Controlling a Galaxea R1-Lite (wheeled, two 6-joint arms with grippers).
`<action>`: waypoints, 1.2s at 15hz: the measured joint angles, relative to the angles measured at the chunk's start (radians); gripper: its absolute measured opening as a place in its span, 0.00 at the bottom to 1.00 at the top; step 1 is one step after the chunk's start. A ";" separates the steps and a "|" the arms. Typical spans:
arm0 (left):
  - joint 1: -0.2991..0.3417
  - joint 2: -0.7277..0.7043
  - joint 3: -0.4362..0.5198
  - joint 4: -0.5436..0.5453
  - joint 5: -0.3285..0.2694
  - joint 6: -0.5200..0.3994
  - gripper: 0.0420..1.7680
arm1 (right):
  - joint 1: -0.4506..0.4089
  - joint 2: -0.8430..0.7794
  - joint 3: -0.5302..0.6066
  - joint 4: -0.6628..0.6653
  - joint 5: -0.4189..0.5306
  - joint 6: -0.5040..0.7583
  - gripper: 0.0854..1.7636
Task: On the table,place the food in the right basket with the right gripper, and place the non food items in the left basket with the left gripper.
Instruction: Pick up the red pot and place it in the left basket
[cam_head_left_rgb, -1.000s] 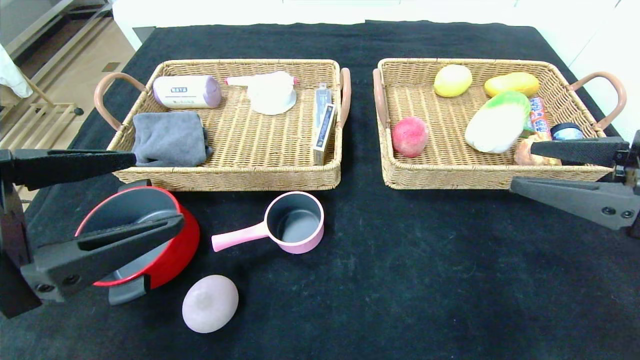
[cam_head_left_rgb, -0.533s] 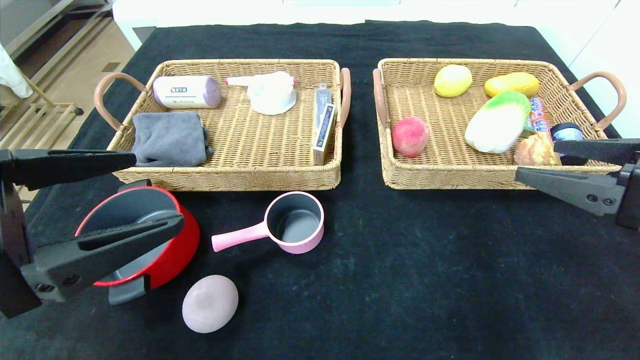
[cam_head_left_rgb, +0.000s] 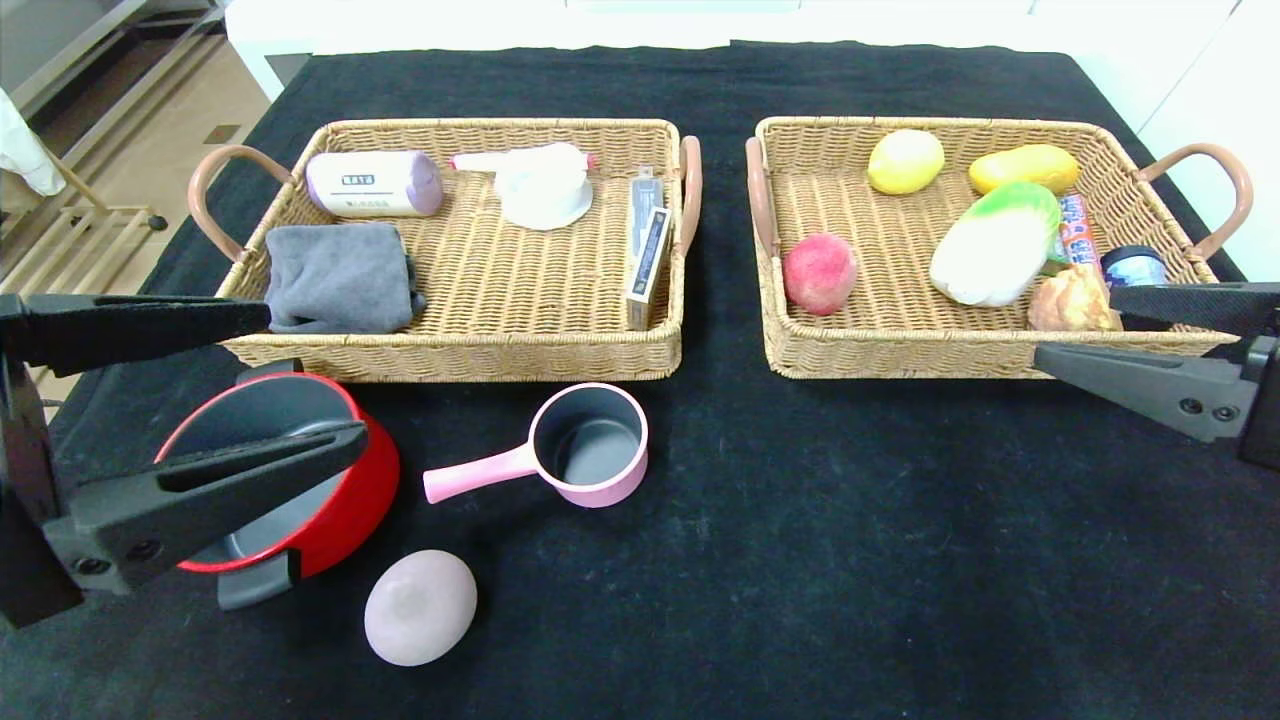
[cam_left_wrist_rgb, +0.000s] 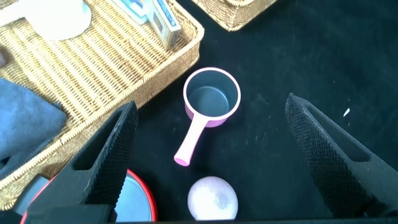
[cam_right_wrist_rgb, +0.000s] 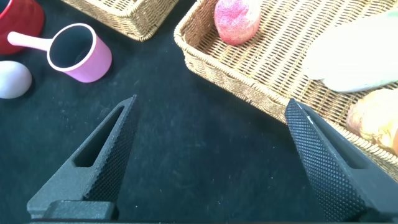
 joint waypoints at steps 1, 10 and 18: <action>0.000 0.002 -0.006 0.002 0.010 0.000 0.97 | 0.000 -0.003 0.001 0.000 0.001 0.000 0.96; 0.000 0.080 -0.276 0.505 0.260 -0.008 0.97 | 0.000 -0.012 0.016 0.000 0.001 -0.003 0.96; 0.001 0.217 -0.426 0.788 0.434 -0.122 0.97 | 0.001 -0.012 0.017 0.000 0.001 -0.004 0.97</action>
